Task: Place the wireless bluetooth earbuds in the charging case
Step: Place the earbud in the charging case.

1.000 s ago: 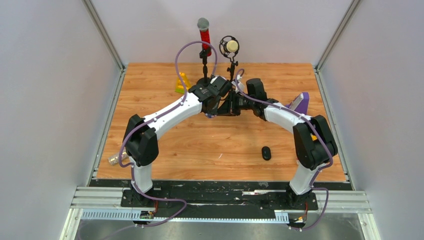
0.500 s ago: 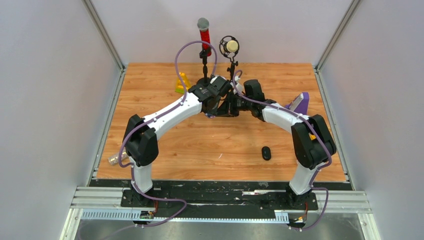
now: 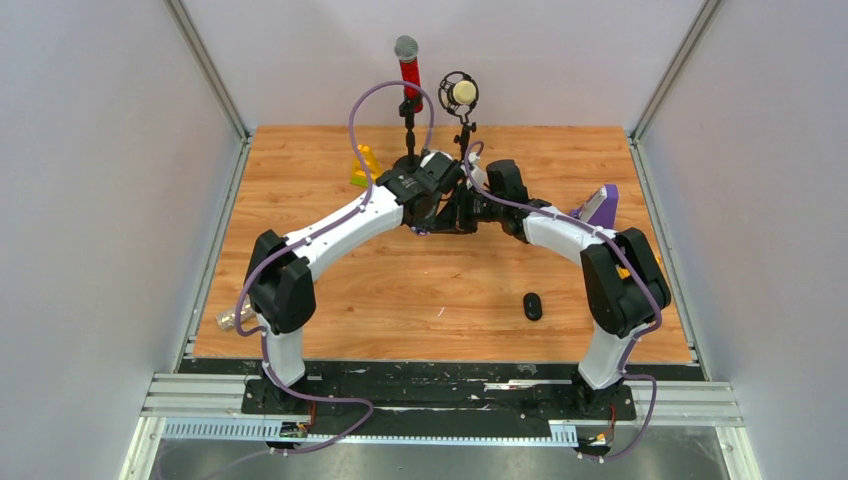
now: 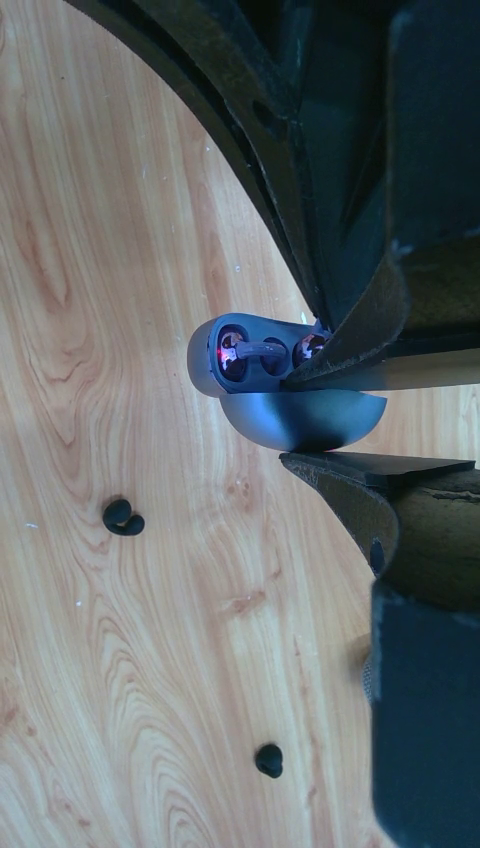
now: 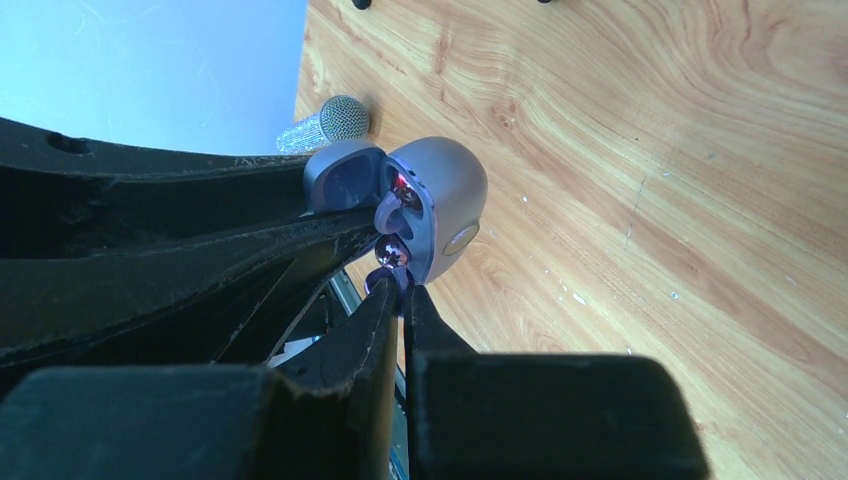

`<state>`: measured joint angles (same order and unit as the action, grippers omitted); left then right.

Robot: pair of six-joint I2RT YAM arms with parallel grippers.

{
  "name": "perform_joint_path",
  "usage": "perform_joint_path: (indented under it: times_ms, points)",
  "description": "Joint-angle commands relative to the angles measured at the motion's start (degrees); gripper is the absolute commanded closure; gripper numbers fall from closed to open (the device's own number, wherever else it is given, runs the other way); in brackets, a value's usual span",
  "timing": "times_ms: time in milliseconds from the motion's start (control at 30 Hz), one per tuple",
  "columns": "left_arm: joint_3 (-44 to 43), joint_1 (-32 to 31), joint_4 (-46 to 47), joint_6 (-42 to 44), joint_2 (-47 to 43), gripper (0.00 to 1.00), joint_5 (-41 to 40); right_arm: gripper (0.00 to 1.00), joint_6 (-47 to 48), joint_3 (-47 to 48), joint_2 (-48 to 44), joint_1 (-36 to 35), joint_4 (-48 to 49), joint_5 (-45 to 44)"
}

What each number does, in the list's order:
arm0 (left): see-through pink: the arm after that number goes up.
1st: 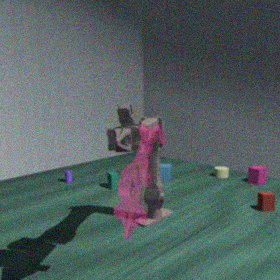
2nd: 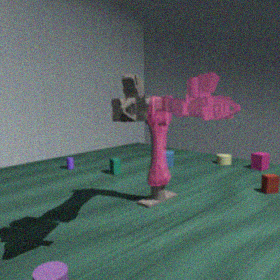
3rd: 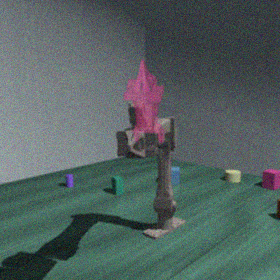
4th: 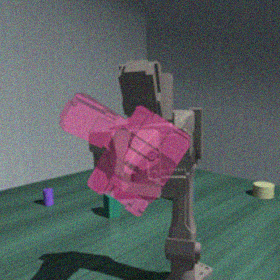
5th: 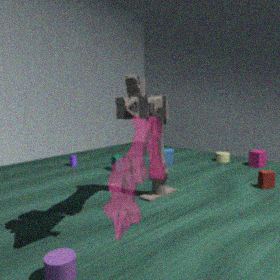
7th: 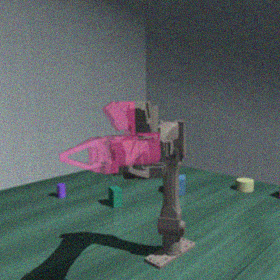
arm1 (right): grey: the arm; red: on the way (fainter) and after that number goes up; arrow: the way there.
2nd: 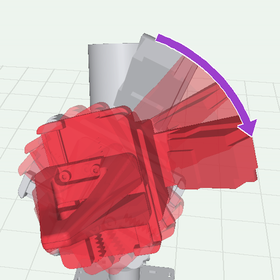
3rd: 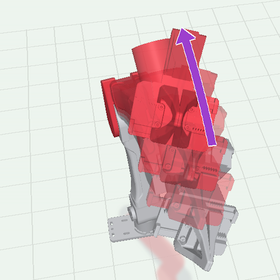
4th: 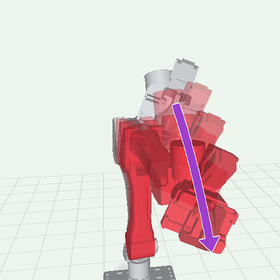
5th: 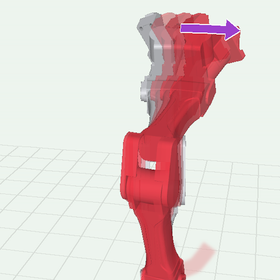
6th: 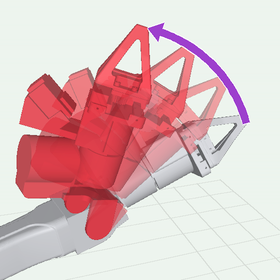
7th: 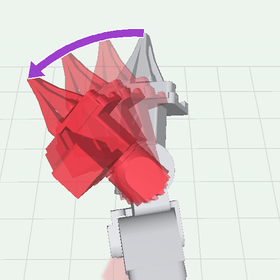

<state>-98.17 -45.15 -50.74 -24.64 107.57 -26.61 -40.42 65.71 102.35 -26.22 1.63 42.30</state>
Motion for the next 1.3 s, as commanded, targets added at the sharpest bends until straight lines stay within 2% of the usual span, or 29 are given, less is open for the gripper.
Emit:
perform_joint_path:
  times_ms: [0,567,1267]
  points:
    - [-0.06,-0.54,2.19,-1.72,-4.14,1.0,-1.29,0.95,0.01,1.13,1.01,-0.33,2.13,-1.26]
    - [0.9,-0.94,2.81,-1.91,-4.24,1.0,-2.47,0.95,-0.18,1.13,-0.3,-0.33,1.72,-3.45]
    - [0.65,-1.88,2.61,-1.7,-3.96,0.99,-3.27,0.94,-3.26,0.32,-0.38,-0.37,3.2,-0.78]
